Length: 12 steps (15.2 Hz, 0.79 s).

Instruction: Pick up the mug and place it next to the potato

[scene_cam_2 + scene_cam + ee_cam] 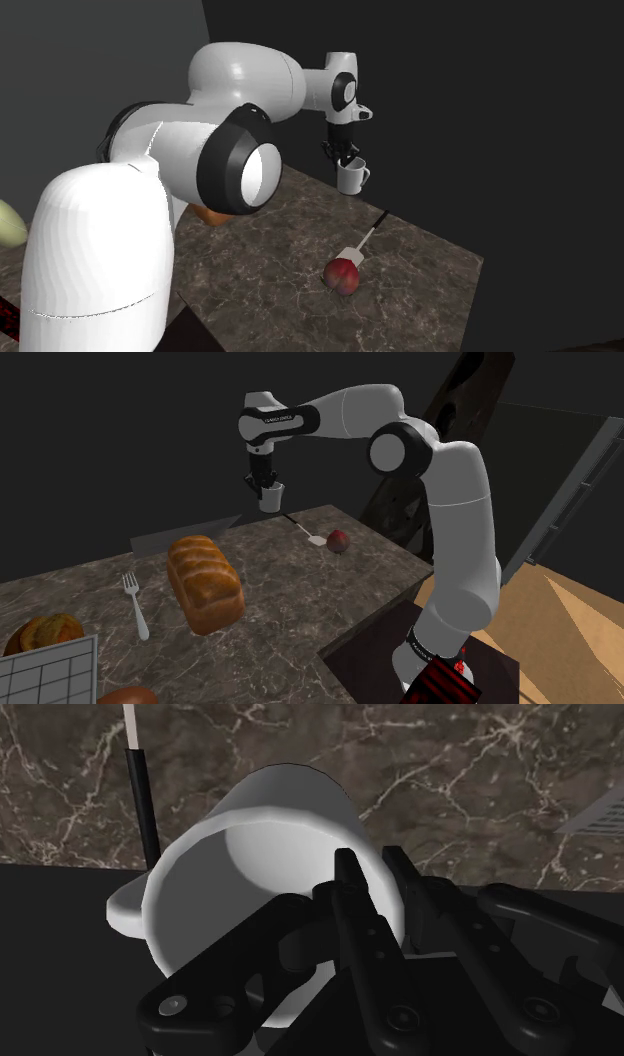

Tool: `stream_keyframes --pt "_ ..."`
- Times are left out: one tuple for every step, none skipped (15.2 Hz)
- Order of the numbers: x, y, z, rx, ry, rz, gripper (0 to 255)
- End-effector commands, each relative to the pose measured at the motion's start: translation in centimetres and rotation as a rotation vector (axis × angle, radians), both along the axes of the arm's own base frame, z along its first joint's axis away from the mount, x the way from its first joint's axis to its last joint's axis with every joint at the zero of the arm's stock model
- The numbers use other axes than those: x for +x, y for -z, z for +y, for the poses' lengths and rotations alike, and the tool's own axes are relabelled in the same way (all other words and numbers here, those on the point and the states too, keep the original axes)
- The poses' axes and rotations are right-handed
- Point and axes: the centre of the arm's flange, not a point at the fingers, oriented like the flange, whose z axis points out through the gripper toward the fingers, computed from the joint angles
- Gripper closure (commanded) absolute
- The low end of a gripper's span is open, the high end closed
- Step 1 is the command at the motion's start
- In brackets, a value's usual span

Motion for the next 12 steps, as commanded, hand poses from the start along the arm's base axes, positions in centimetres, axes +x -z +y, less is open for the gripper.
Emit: stream_keyframes --pt "0.0 -1.2 0.2 0.0 0.0 0.0 255" --pt "0.0 -1.7 0.2 0.0 0.0 0.0 255" --pt "0.0 -2.3 0.2 0.0 0.0 0.0 255" --pt "0.0 -2.8 0.2 0.0 0.0 0.0 255" --pt "0.0 -3.3 0.2 0.0 0.0 0.0 255" --pt "0.0 -3.9 0.2 0.0 0.0 0.0 255" --pt "0.0 -4.4 0.2 0.0 0.0 0.0 255" --pt "0.0 -4.9 0.2 0.0 0.0 0.0 255" --pt "0.0 -5.4 0.2 0.0 0.0 0.0 255" --pt "0.0 -6.0 0.2 0.0 0.0 0.0 255" --pt "0.0 -6.5 0.2 0.0 0.0 0.0 255" --pt "0.0 -7.0 0.2 0.0 0.0 0.0 255"
